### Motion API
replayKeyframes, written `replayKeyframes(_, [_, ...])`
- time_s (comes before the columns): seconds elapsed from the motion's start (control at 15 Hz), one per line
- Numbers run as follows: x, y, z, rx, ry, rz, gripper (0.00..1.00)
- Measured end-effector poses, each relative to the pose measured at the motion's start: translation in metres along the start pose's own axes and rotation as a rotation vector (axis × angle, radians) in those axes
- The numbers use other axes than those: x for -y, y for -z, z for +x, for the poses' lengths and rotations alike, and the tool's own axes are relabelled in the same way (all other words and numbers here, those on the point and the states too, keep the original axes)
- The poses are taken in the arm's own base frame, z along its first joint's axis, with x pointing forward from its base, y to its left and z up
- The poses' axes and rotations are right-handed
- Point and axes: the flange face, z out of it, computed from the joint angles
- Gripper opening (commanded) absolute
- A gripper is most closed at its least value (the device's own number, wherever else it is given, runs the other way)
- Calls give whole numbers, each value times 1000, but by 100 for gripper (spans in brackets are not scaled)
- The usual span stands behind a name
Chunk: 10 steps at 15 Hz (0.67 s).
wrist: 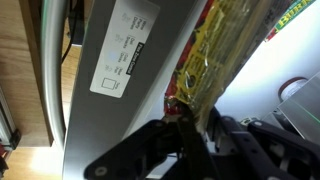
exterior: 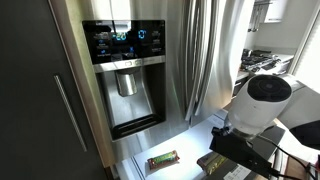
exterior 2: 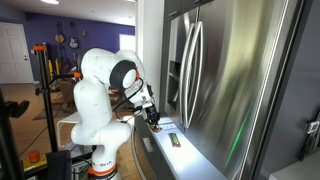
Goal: Take one packet out of the freezer drawer and place it on the edge of the drawer
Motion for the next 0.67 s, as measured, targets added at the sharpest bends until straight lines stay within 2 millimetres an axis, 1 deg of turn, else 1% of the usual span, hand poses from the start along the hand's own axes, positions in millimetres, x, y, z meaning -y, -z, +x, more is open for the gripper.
replayKeyframes(0.2, [0, 0, 0, 0, 0, 0, 18])
replayKeyframes(0.27, [0, 0, 0, 0, 0, 0, 5])
replayKeyframes(0.47, [-2, 2, 0, 1, -4, -11, 5])
replayKeyframes(0.67, [-11, 1, 4, -41, -29, -57, 5])
